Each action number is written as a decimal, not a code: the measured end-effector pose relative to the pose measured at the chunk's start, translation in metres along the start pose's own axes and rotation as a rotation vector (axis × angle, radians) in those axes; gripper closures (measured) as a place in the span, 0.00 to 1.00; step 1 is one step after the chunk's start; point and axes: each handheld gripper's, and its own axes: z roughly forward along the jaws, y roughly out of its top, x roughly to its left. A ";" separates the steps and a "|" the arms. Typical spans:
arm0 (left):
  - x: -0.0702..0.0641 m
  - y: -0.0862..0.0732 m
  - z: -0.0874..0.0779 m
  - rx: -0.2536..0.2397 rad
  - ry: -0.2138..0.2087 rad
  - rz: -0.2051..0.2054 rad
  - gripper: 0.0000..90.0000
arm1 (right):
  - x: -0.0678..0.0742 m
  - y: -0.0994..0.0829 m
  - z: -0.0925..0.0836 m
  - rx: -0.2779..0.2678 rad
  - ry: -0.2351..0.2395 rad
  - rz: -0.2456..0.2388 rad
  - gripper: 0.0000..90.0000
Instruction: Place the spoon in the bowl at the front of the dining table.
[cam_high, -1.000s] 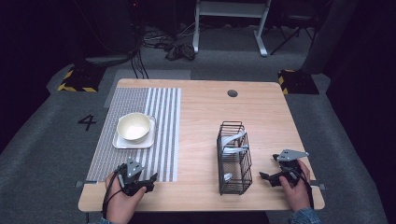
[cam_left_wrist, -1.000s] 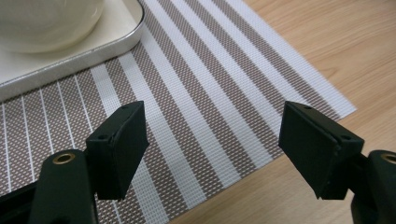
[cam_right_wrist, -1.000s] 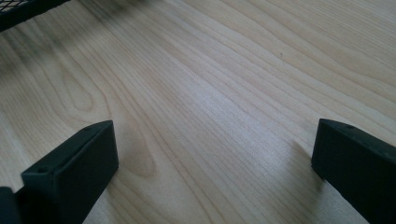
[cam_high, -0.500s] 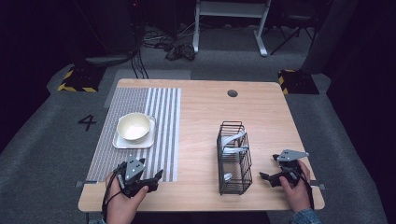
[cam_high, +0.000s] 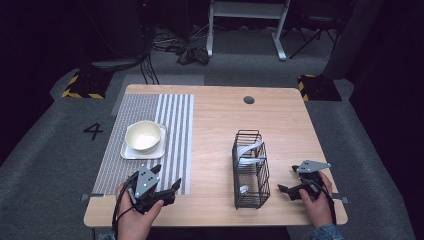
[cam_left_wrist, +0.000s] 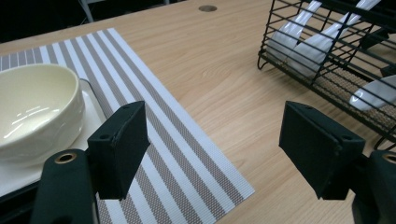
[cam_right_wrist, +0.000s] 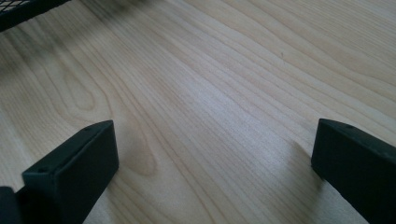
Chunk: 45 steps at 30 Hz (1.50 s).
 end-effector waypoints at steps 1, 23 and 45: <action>-0.001 0.002 0.000 -0.003 -0.005 0.005 0.26 | 0.000 0.000 0.000 0.000 0.000 0.000 0.01; -0.049 0.056 0.023 -0.075 -0.145 0.124 0.26 | 0.000 0.000 0.000 0.000 0.000 0.002 0.01; -0.120 0.073 0.041 -0.102 -0.431 0.233 0.47 | 0.000 0.000 0.000 -0.001 0.001 0.002 0.01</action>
